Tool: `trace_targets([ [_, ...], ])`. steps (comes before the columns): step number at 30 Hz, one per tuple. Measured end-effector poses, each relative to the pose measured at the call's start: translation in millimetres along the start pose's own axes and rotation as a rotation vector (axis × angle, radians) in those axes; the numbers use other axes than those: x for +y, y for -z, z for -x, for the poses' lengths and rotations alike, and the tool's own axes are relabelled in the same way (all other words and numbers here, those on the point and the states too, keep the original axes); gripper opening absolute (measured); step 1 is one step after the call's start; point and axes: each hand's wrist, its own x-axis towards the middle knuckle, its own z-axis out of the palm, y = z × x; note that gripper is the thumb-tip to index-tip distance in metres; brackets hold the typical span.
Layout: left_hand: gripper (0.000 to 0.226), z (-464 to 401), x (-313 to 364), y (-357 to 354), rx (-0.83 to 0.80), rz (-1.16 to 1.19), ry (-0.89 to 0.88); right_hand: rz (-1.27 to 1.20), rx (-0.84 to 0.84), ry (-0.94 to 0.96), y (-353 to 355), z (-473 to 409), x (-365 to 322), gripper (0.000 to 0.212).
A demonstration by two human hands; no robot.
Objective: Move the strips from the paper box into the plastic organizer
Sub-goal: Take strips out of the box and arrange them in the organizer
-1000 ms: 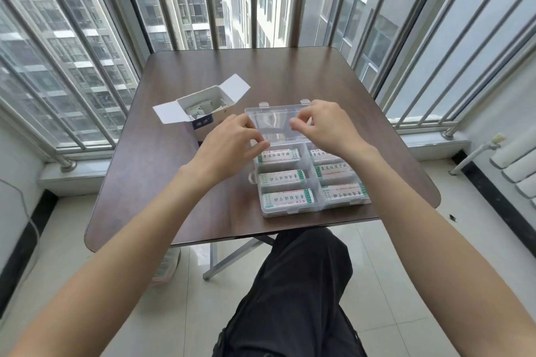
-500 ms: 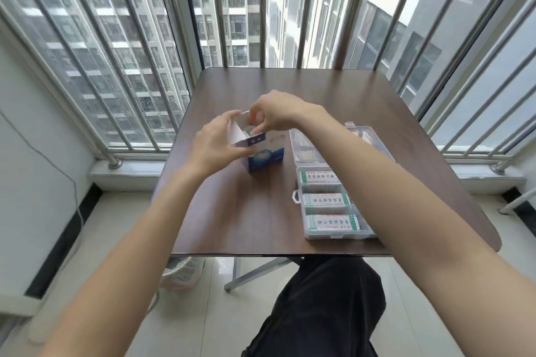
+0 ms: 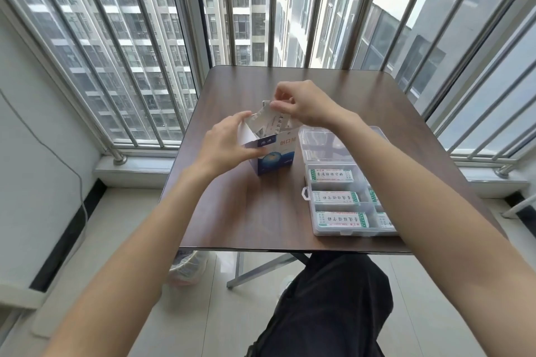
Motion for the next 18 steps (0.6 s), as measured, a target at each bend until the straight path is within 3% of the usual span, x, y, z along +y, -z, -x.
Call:
trace_targets([
  [9,0.091,-4.1,-2.5,6.2,-0.045,0.023,0.048,-0.433,0.228,-0.066,4.8,5.9,7.1,0.011],
  [13,0.106,-1.8,-1.1,11.8,-0.084,-0.035,-0.012,-0.509,0.329,-0.053,16.6,15.3,6.0,0.011],
  [16,0.087,4.6,23.4,25.8,0.077,0.102,-0.147,-0.62,0.341,-0.025,34.1,41.2,1.0,0.008],
  [18,0.071,8.3,43.9,35.2,0.053,0.259,-0.223,-0.702,0.264,-0.03,39.2,64.4,-0.5,0.006],
])
